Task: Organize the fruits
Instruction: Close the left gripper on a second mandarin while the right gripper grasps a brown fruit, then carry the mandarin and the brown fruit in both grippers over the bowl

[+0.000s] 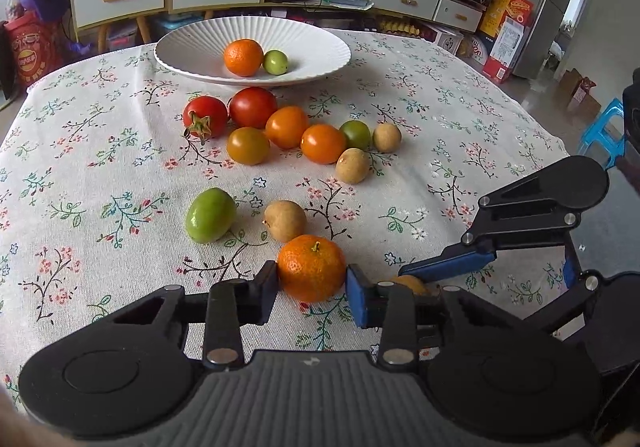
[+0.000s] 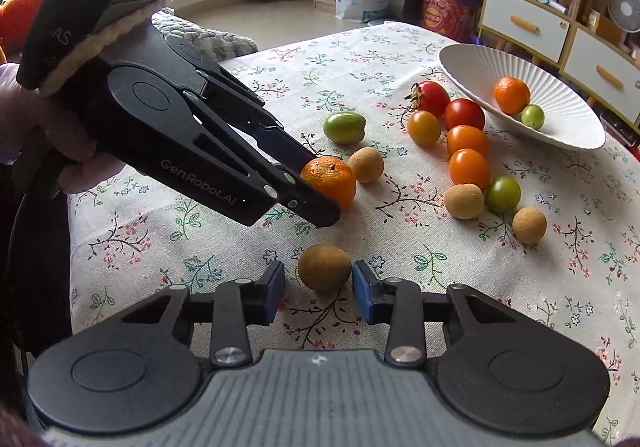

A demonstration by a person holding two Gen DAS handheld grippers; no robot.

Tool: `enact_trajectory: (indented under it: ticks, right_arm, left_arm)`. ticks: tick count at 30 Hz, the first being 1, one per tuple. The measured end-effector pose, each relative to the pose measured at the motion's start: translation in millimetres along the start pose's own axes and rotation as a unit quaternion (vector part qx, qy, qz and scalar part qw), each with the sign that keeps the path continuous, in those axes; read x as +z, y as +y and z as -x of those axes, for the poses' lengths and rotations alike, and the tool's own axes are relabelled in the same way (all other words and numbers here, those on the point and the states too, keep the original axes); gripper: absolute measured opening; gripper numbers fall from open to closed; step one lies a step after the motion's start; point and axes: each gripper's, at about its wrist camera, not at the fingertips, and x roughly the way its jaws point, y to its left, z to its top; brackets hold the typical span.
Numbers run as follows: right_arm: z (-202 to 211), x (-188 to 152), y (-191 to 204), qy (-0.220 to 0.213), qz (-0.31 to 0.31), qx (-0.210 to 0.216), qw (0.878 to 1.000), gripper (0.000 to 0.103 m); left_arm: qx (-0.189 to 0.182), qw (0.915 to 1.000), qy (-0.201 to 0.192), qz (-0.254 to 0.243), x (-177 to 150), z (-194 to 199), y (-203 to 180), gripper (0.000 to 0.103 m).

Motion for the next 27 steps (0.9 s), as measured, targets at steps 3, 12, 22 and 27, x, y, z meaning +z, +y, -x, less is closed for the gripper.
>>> enact_trajectory:
  ticks: [3,12,22,27]
  right_arm:
    - [-1,6,-2,0.003,-0.008,-0.003,1.0,0.026]
    - [3,15,-15,-0.008,-0.02,-0.032,0.999,0.026]
    - [20,42,-40,-0.065,-0.059,-0.078,0.993,0.026]
    - [19,59,-56,-0.088,-0.083,-0.092,0.988,0.026]
  left_arm:
    - [0.001,1.0,0.005,0.004,2,0,-1,0.032]
    - [0.005,0.9992,-0.003,0.04,10,11,11,0.031]
    - [0.016,0.9975,-0.036,0.059,31,23,19,0.031]
    - [0.017,0.9962,-0.053,0.067,48,23,21,0.031]
